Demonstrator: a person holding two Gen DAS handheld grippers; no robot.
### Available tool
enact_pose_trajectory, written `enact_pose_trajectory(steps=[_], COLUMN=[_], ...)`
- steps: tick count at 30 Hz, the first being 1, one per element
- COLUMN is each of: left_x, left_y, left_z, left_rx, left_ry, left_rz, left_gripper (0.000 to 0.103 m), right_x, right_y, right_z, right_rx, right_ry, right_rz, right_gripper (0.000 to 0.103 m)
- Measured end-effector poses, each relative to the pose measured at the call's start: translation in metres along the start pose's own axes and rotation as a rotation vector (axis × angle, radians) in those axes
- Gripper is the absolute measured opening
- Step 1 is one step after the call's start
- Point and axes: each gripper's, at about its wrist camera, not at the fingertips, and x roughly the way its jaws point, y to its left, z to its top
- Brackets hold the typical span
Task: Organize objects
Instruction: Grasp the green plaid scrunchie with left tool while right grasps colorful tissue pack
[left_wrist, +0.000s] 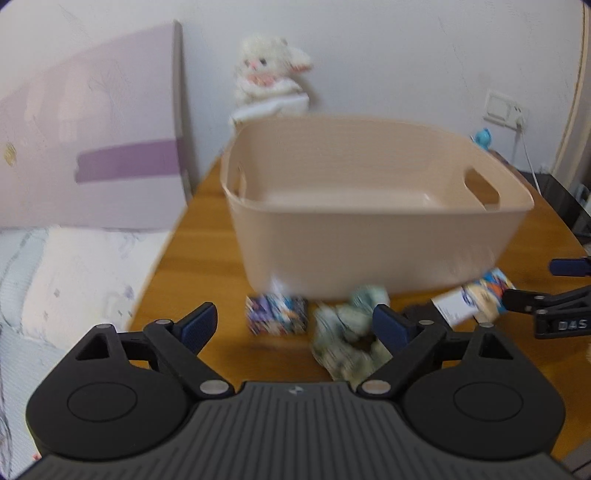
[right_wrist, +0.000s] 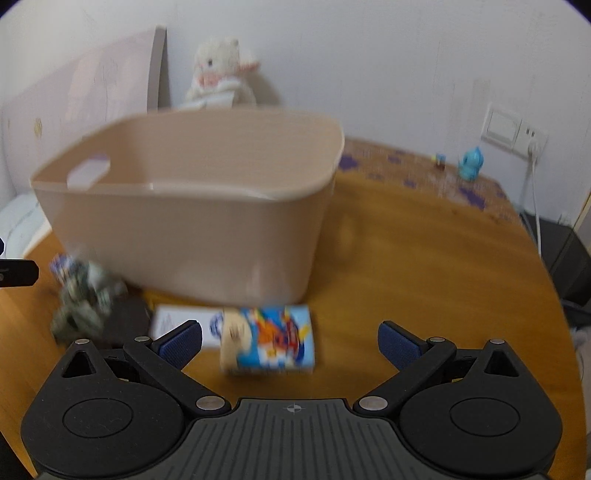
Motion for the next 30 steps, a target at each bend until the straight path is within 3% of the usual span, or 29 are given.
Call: enact_pose_trajectory(steps=[9,19,21,24,28,30], left_x=[0.031,0.053,0.056,0.056,0.055,0.054], left_y=[-0.024,-0.029,-0.028,-0.027,-0.028,-0.027], left_z=[-0.024,-0.023,-0.022,-0.023,-0.022,-0.022], left_rx=[0.017,0.018,0.02,0.031,0.041,0.036], left_ry=[0.1,0.11,0.119,0.107,0.094,0.09], left_rz=[-0.032,-0.003,-0.018,-0.027,-0.039,-0.039], left_gripper=[0.092,0.089,0.076,0.069,0.05,0.035], right_x=[0.022,0.032,0.035,0.033,0.03,0.028], right_y=[0.0,0.004,0.003,0.005,0.007,0.009], right_z=[-0.019,-0.018,-0.017,-0.018,-0.017,-0.016], right_rx=[-0.001,0.025,0.023,0.015,0.003,-0.003], right_ry=[0.064,0.028,0.021,0.006,-0.002,-0.004], right_rz=[0.003,0.013,0.013,0.021,0.032,0.039], right_gripper=[0.103,0.103,0.102,0.096,0.08,0.069])
